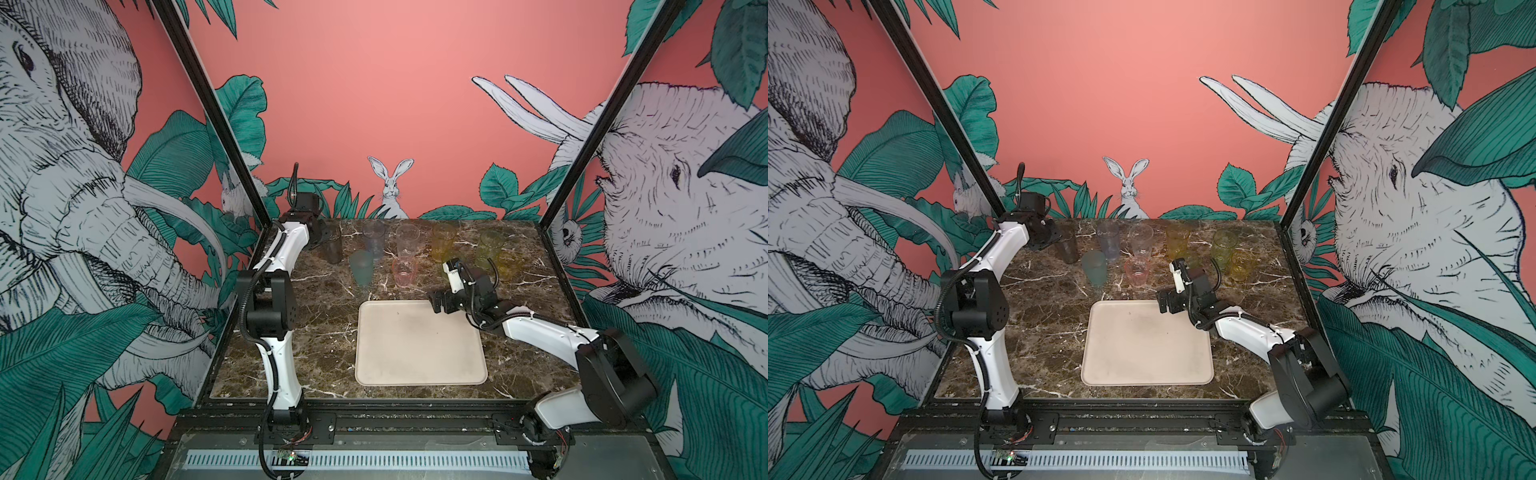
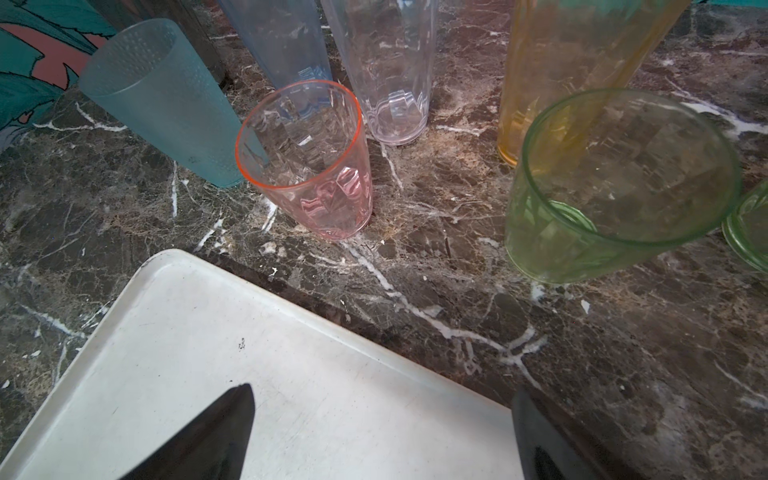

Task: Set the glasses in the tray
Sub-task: 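Close the left gripper on the dark grey glass rim and lift it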

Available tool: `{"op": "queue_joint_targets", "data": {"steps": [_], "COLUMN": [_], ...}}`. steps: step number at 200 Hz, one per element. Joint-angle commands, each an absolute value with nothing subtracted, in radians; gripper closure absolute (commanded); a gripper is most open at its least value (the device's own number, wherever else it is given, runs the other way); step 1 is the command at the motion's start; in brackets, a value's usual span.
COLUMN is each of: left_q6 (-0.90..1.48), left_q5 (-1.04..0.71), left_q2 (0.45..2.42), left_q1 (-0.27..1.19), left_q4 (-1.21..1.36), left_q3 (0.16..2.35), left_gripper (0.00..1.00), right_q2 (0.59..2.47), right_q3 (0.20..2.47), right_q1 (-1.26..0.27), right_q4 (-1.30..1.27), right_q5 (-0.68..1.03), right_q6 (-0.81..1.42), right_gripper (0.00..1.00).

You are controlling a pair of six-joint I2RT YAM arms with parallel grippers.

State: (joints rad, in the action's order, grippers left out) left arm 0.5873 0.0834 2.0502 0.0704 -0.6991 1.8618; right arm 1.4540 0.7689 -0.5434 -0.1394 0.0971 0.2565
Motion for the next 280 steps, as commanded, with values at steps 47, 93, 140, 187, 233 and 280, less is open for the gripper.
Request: {"op": "queue_joint_targets", "data": {"steps": [47, 93, 140, 187, 233, 280], "left_q6": [0.592, 0.594, 0.595, 0.594, 0.575, 0.520], "left_q5": [0.073, 0.074, 0.069, 0.061, 0.061, 0.032], "left_q2": [2.031, 2.031, 2.018, 2.009, 1.976, 1.884], "left_q1": [0.060, 0.058, 0.057, 0.054, 0.052, 0.052], "left_q4": [-0.671, -0.665, -0.650, -0.653, -0.659, -0.697], "left_q3": [1.806, 1.796, 1.776, 1.772, 1.751, 1.697], "left_gripper": [0.75, 0.79, 0.85, 0.88, 0.92, 0.97], "right_q2": [1.469, 1.477, 1.480, 1.483, 1.483, 1.486], "right_q3": [0.804, 0.813, 0.815, 0.818, 0.820, 0.820], "right_q1": [-0.550, -0.550, -0.551, -0.552, -0.551, -0.552], "right_q4": [-0.136, -0.124, -0.124, -0.121, -0.120, -0.120], "right_q5": [0.081, 0.084, 0.083, 0.081, 0.082, 0.083], "right_q6": [0.261, 0.264, 0.265, 0.268, 0.268, 0.272], "right_gripper": [0.01, 0.01, 0.01, 0.01, 0.01, 0.01]}}
